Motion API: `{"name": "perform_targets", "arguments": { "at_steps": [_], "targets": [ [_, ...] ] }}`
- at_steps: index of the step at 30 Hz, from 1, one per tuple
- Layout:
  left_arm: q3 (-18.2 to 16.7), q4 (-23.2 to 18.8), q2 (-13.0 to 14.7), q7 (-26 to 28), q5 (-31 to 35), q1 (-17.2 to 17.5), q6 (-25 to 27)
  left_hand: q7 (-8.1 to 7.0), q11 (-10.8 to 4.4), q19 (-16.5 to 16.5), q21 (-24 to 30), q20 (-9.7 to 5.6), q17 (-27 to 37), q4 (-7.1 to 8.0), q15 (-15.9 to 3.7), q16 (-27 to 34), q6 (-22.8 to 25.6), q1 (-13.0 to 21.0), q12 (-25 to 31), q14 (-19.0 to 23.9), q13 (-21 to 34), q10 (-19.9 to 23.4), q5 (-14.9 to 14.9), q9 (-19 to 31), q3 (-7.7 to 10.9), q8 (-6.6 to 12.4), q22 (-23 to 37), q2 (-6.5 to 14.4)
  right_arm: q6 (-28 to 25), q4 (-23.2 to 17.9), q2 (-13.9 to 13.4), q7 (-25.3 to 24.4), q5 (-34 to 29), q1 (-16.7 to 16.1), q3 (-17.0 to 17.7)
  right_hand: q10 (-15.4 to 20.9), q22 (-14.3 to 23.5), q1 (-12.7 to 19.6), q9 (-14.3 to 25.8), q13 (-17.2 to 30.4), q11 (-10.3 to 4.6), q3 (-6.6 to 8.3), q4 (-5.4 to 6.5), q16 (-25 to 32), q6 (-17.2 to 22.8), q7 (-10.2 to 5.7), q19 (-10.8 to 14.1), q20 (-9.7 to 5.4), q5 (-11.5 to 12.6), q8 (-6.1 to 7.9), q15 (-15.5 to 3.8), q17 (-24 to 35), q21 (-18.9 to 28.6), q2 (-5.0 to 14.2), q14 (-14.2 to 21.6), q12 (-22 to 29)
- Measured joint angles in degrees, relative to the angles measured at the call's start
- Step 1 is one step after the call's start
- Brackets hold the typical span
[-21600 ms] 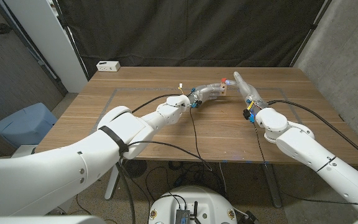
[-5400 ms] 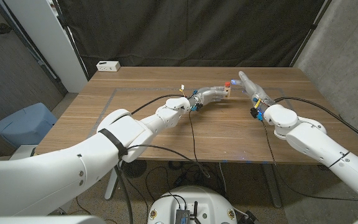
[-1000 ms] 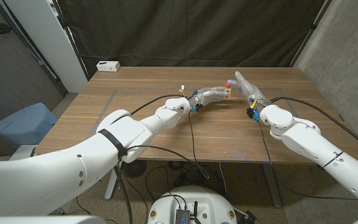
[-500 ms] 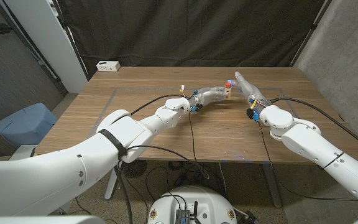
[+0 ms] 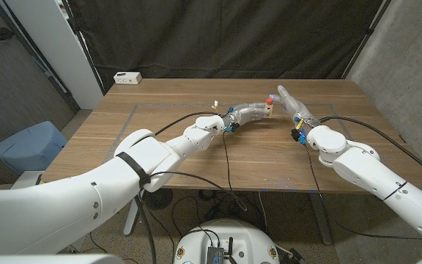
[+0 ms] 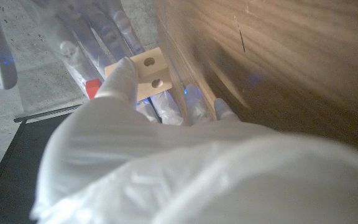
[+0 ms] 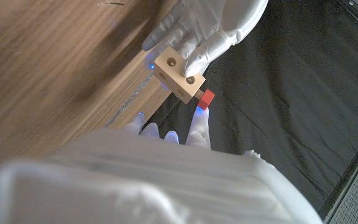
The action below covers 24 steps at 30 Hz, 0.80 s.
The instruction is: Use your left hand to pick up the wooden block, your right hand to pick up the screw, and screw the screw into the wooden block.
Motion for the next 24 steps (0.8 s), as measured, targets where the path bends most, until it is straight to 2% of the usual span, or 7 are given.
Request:
{"name": "perform_targets", "arguments": {
  "at_steps": [24],
  "targets": [
    [0.39,0.1,-0.37,1.28,0.09,-0.48,1.57,-0.2,-0.28,0.31,0.0,-0.31,0.0,0.05,0.0,0.0,0.2,0.0,-0.03,0.0,0.0,-0.02,-0.01,0.03,-0.02,0.01,0.0,0.0,0.04,-0.47,-0.12,-0.41,0.22,-1.04,0.3,0.0,0.0,0.0,-0.16,0.0,0.0,0.2,0.2,0.0,0.46,0.16,0.0,-0.01,0.0,0.01,0.0,0.0,0.0,0.0,0.0,0.0]
  ]
}}
